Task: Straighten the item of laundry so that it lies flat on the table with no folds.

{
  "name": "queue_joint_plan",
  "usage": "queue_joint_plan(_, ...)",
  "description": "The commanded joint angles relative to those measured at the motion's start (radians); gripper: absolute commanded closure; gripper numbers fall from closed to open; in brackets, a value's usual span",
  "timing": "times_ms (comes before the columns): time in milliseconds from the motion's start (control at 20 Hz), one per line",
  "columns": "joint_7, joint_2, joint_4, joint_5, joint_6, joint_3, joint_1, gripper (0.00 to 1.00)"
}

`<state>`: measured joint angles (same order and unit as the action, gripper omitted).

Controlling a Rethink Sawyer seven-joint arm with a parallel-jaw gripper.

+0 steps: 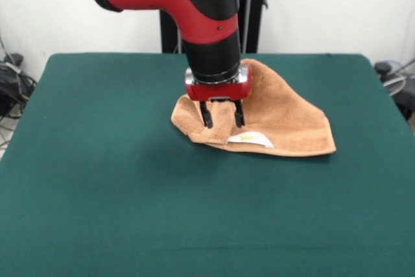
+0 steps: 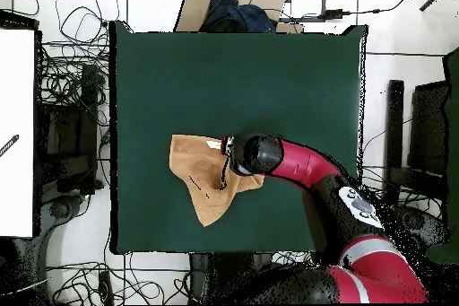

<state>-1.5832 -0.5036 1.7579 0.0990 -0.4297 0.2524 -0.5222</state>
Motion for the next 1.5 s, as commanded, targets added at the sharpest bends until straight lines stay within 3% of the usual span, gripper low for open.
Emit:
queue_joint_plan(50,0.013,0.037,-0.057,0.055,-0.053,0.067,0.01,0.0)
queue_joint_plan(550,0.031,0.057,-0.072,0.065,-0.034,0.087,-0.003,0.0)
queue_joint_plan(600,0.028,0.056,-0.073,0.067,-0.033,0.088,-0.002,1.0)
queue_joint_plan(1500,-0.004,0.034,-0.07,0.076,-0.059,0.072,0.015,1.0)
